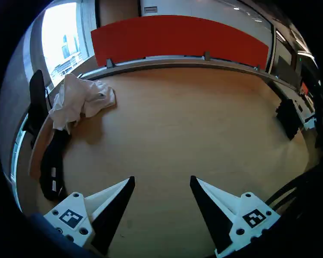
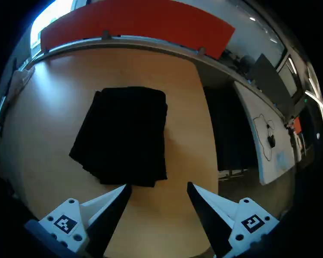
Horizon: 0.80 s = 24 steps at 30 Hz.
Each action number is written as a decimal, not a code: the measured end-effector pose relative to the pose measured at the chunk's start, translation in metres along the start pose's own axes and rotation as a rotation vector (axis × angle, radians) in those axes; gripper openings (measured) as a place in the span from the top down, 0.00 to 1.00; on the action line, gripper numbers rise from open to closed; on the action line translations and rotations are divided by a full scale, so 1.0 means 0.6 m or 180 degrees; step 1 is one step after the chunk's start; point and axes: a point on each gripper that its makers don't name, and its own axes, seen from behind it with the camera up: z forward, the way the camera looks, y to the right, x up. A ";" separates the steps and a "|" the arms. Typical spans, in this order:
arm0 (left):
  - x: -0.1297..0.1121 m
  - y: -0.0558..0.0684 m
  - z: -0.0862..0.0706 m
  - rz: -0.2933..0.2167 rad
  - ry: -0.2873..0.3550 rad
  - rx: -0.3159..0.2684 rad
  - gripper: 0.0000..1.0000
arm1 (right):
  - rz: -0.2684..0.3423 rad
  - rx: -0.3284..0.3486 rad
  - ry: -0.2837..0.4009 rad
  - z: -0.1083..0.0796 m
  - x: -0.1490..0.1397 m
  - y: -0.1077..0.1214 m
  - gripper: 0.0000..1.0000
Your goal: Fold towel
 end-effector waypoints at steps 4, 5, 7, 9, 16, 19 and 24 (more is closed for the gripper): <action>0.004 -0.003 -0.002 -0.0029 0.0028 0.0007 0.05 | 0.0196 0.0024 0.0073 -0.004 0.010 -0.012 0.00; 0.006 -0.004 -0.003 -0.0035 0.0037 0.0009 0.05 | 0.0252 0.0029 0.0085 -0.004 0.013 -0.015 0.00; 0.009 -0.005 -0.004 -0.0046 0.0054 0.0013 0.05 | 0.0374 0.0048 0.0114 -0.005 0.018 -0.021 0.00; 0.012 -0.007 -0.006 -0.0056 0.0069 0.0018 0.05 | 0.0487 0.0072 0.0144 -0.005 0.024 -0.028 0.00; 0.025 -0.015 -0.010 -0.0085 0.0144 0.0047 0.05 | 0.0679 0.0097 0.0282 -0.011 0.042 -0.043 0.00; 0.035 -0.020 -0.012 -0.0094 0.0193 0.0065 0.05 | 0.0700 0.0054 0.0399 -0.018 0.055 -0.044 0.00; 0.060 -0.028 -0.017 -0.0103 0.0312 0.0101 0.05 | 0.0741 -0.0006 0.0674 -0.036 0.086 -0.051 0.00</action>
